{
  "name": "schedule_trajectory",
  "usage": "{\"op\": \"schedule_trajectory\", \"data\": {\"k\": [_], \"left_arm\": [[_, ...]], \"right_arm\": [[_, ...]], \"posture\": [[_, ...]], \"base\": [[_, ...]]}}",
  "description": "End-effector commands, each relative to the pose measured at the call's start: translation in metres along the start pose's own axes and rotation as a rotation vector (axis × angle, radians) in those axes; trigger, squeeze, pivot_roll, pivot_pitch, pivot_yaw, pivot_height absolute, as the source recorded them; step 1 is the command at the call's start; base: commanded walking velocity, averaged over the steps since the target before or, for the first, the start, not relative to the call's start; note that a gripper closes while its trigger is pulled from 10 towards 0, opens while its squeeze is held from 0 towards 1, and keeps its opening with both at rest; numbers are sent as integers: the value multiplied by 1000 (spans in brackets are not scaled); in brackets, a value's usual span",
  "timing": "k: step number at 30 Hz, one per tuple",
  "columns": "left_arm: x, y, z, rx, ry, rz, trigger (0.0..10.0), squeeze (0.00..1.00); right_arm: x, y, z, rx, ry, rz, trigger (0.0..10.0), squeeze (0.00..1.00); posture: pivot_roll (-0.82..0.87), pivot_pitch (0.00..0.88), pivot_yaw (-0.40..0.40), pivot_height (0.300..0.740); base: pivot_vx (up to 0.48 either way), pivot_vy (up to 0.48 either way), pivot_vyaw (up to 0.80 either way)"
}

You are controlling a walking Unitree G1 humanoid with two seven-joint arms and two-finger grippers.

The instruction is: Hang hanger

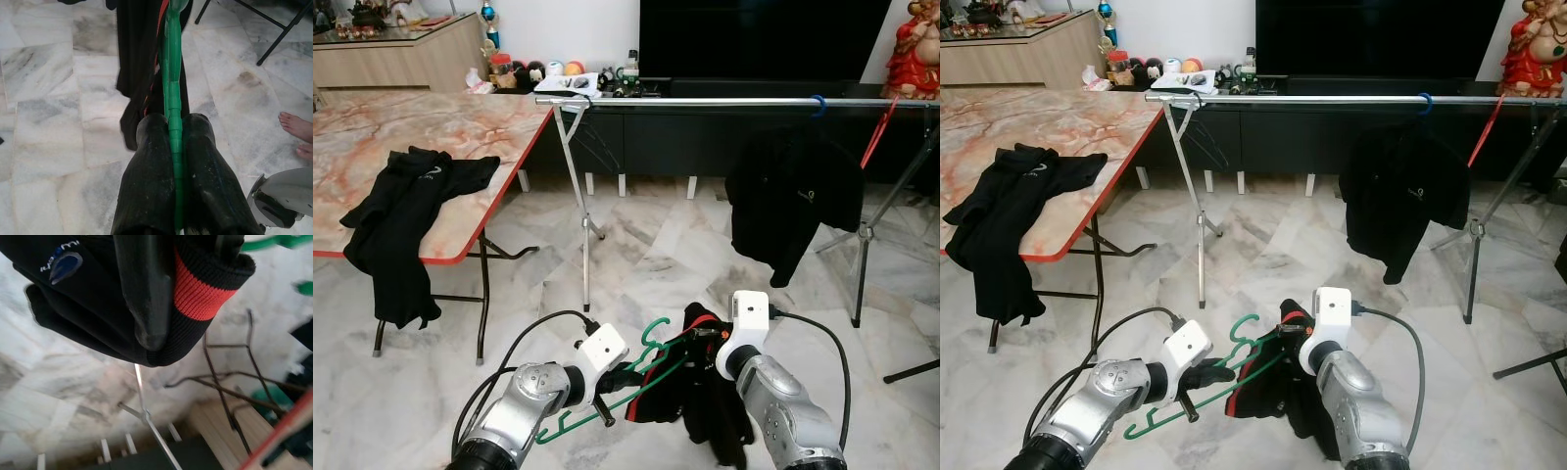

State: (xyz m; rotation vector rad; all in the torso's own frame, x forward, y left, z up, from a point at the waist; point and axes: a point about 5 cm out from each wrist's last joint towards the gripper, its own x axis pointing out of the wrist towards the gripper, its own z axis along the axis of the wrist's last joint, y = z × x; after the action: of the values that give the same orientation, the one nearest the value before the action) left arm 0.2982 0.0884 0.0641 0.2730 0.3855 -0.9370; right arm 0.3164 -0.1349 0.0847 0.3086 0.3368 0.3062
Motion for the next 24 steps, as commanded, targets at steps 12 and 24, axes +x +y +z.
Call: {"op": "schedule_trajectory", "data": {"k": [12,24], "left_arm": [[0,8,7,16,-45,52,10000,0],[-1,8,17,-27,-121,43,10000,0]], "right_arm": [[-19,18,24,-167,-134,183,10000,0],[-23,-1,35,-451,-132,154,10000,0]], "posture": [[48,42,37,740],[46,42,35,740]], "base": [[0,0,0],[0,0,0]]}}
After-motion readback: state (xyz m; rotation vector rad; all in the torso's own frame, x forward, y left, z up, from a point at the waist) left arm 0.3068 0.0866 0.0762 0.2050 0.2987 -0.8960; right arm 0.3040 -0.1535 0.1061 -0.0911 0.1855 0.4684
